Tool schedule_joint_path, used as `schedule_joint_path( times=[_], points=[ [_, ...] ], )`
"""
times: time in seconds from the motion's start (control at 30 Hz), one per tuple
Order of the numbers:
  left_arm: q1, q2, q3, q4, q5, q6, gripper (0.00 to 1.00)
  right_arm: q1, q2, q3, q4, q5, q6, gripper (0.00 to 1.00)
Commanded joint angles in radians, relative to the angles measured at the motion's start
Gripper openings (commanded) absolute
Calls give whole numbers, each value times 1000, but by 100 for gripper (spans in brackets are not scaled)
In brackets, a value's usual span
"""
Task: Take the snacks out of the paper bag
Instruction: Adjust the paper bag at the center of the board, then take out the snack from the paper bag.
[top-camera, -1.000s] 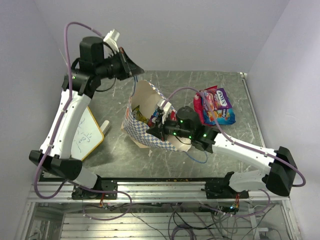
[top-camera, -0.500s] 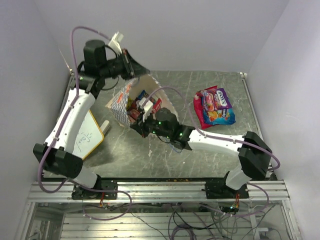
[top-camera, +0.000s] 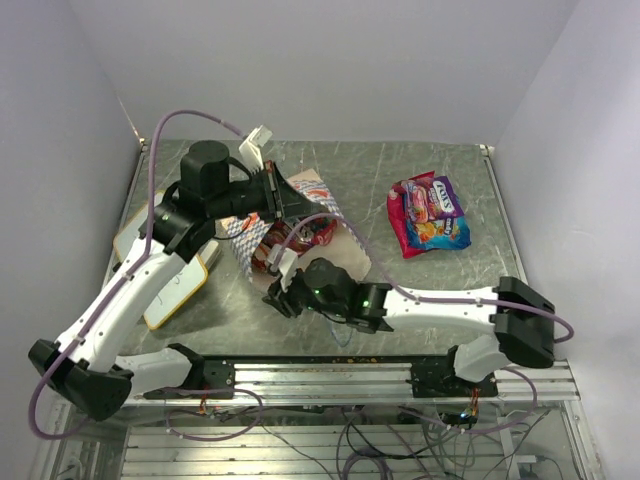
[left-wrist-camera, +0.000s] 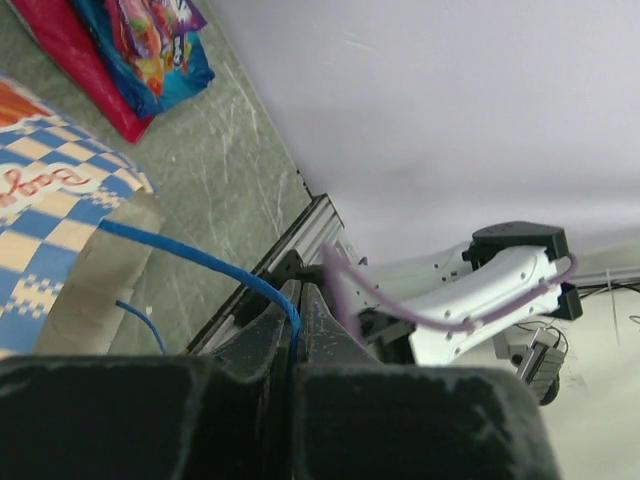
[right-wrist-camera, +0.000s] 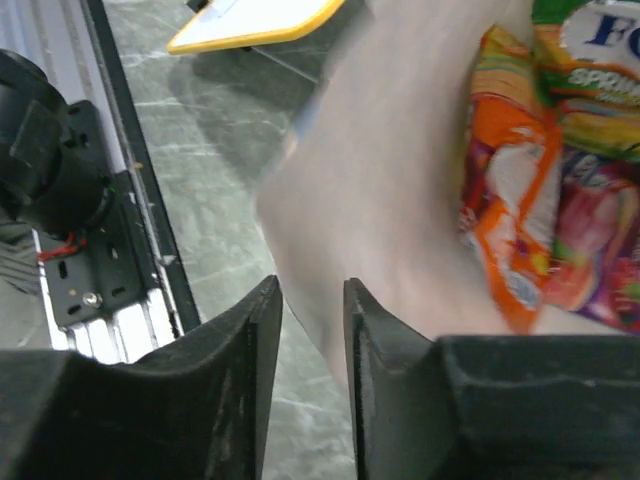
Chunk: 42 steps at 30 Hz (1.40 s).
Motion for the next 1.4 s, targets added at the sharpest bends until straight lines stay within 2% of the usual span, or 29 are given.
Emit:
schedule_joint_path(
  times=[0.0, 0.17, 0.3, 0.4, 0.53, 0.7, 0.8, 1.07, 1.23, 1.37],
  points=[
    [-30, -75, -78, 58, -39, -41, 7, -2, -138, -24, -91, 63, -171, 35],
    [-36, -96, -88, 52, -54, -26, 7, -3, -318, -71, -183, -50, -432, 66],
    [-36, -79, -34, -1, -68, 9, 7, -2, -367, -118, -196, -76, -603, 73],
    [-36, -73, -14, -16, -77, 10, 7, -2, -337, -130, -141, -18, -702, 73],
    [-36, -88, -26, 6, -91, -14, 7, -3, -239, -108, -15, 110, -735, 73],
    [-37, -101, -50, 35, -103, -50, 7, -5, -97, -120, 201, 150, -661, 70],
    [-37, -99, -42, 29, -108, -53, 7, -6, -19, -109, 289, 193, -605, 65],
    [-38, -92, -41, 20, -109, -64, 7, -25, 153, -79, 394, 173, -538, 58],
    [-40, -83, -40, 12, -105, -76, 7, -59, 241, -44, 439, 210, -473, 48],
    [-43, -77, -27, 15, -122, -73, 7, -106, 268, -24, 430, 157, -415, 40]
  ],
)
